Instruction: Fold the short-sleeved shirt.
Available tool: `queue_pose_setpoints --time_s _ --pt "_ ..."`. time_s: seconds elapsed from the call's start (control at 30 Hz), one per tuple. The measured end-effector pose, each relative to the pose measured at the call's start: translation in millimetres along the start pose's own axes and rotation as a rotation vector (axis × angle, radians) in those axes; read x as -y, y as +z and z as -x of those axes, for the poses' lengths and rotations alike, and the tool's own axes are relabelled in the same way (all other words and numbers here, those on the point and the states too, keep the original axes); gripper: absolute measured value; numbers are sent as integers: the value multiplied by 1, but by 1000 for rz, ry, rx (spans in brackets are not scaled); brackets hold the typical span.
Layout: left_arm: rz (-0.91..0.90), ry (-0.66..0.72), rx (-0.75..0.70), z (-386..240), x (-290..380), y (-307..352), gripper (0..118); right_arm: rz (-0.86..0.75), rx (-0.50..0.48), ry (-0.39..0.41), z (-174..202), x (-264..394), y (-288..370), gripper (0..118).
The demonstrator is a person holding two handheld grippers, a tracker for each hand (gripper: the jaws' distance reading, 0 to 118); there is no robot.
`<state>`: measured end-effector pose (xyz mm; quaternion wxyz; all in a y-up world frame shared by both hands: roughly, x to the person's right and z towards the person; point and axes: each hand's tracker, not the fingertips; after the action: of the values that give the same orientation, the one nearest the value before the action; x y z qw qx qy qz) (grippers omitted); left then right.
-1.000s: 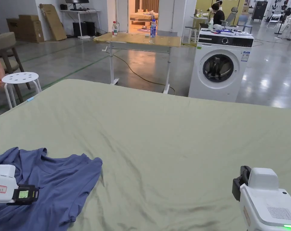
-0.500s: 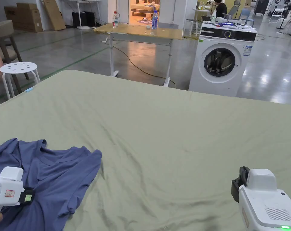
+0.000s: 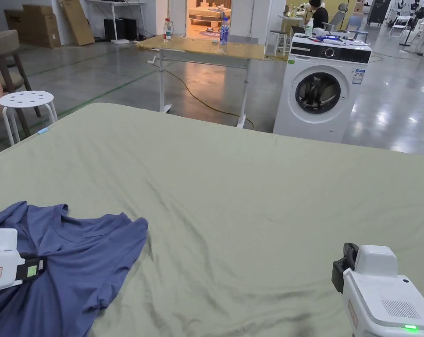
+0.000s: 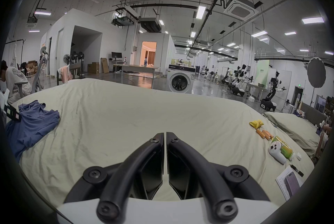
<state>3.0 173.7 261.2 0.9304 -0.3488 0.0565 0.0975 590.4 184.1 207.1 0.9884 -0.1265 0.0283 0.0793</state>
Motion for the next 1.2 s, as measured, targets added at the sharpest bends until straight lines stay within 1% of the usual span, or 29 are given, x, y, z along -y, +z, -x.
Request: queue_pose_setpoints --time_s 0.2,0.4,0.57,0.63,0.8,1.0,1.07,1.2 --pt "-144 4 34 -12 -32 37 0 -27 -8 -9 1 -9 6 2" --pt "-300 -54 115 -55 -81 72 0 -54 -12 -30 -1 -20 10 2" --pt "-381 -115 215 -115 -121 90 0 -81 -3 -45 -9 -27 18 2" --pt "-387 -145 268 -142 -133 93 0 -89 5 -45 -14 -28 21 2" --pt "-419 -228 406 -219 -150 97 0 -102 35 -64 -32 -27 31 2" --pt "-409 -299 577 -318 -147 89 0 -103 97 -90 -61 -23 43 2" --pt "-397 -293 644 -347 -142 83 0 -102 119 -99 -72 -22 47 2" --pt "-370 -325 738 -400 -123 69 0 -96 166 -113 -93 -17 55 2"
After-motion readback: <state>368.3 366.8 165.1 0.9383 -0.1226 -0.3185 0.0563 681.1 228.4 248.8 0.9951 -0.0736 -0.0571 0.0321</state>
